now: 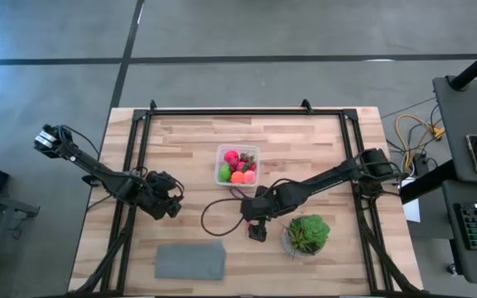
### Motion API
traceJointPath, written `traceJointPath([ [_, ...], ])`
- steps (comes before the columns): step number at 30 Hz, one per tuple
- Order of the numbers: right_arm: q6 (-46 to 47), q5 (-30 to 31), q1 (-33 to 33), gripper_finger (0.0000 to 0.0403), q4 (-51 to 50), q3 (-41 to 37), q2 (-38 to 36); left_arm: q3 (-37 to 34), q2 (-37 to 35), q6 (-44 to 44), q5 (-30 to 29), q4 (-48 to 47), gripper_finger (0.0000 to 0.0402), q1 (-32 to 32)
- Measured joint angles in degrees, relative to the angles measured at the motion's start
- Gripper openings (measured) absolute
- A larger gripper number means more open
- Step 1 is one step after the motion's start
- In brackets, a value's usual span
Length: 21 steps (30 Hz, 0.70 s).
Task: Pick and placing Produce into tupperware
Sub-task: Put the pink peach into the transparent bin
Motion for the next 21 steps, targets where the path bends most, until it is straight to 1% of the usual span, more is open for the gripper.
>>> traceJointPath([
  [8, -0.04, 0.17, -0.13, 0.0338, 0.18, 0.99, 5.99, -1.02, 0.04, 0.2, 0.28, 0.01, 0.0245, 0.0],
  [14, 0.22, 0.31, -0.11, 0.033, 0.58, 2.12, 8.09, -1.02, 0.02, 4.38, 0.35, 0.07, 0.0245, 0.0],
  [21, -0.64, 5.74, -0.07, 0.0327, 0.52, 3.73, 9.22, -1.02, 0.07, 7.58, 0.43, 0.07, 0.0245, 0.04],
])
